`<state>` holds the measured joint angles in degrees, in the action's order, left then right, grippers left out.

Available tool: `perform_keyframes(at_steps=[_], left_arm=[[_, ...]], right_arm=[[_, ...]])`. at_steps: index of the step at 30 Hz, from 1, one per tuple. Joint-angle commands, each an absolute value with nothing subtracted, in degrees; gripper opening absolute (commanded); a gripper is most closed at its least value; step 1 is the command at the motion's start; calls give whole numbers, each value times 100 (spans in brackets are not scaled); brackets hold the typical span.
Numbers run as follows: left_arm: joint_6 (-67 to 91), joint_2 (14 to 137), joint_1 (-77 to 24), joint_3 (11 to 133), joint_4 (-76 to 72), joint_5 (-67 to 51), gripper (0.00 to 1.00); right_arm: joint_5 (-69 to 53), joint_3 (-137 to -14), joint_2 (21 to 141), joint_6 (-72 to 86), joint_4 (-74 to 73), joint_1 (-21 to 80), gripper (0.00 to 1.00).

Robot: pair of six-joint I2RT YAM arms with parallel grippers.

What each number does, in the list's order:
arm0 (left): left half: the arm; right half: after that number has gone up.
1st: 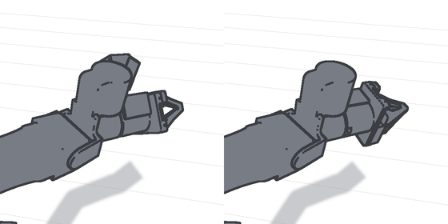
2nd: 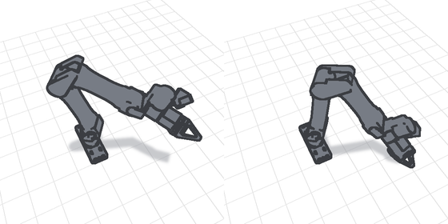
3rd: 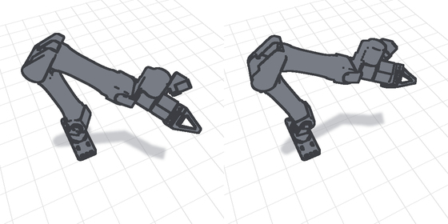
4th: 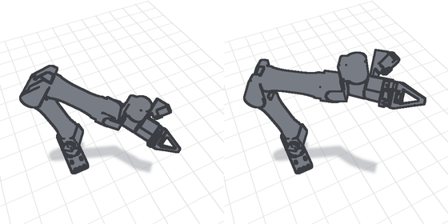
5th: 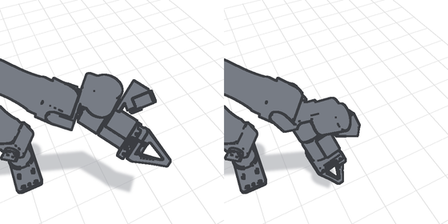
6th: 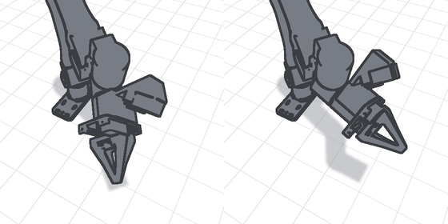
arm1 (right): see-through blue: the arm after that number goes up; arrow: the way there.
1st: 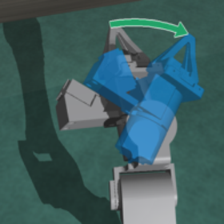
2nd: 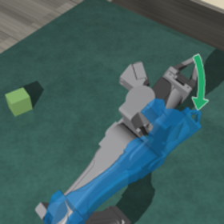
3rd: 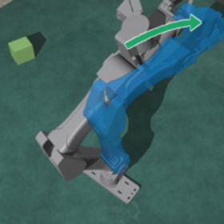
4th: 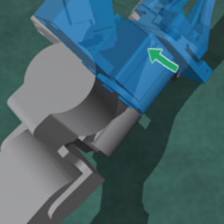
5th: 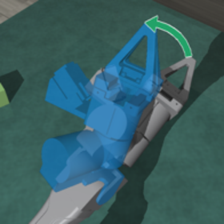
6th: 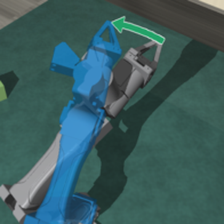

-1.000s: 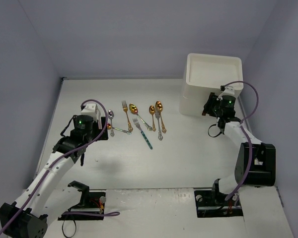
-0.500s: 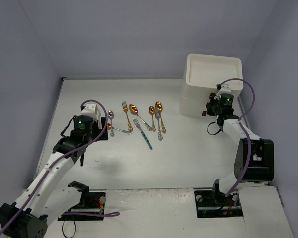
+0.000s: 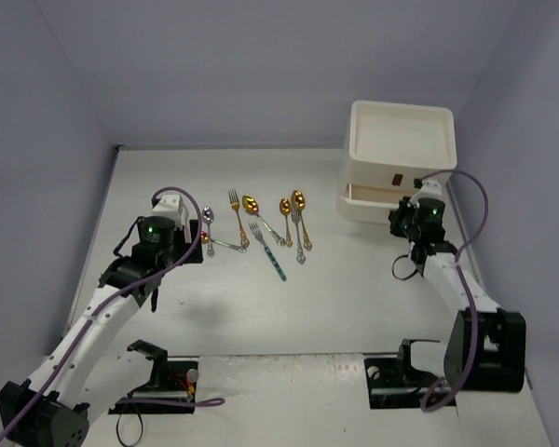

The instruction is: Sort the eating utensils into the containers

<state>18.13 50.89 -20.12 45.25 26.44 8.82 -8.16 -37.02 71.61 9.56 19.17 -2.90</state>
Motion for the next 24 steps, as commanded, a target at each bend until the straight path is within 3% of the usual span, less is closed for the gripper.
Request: perform_keyframes(at_steps=[1,24], left_arm=[[1740,5039,-1978,4669,2325,837,81],[1775,5062,-2055,4676,2371,833,81]], right_arm=[[-550,-3435,6300,1237,1800,-290,0],[-673,-3050,5129,1837,640,-193,0]])
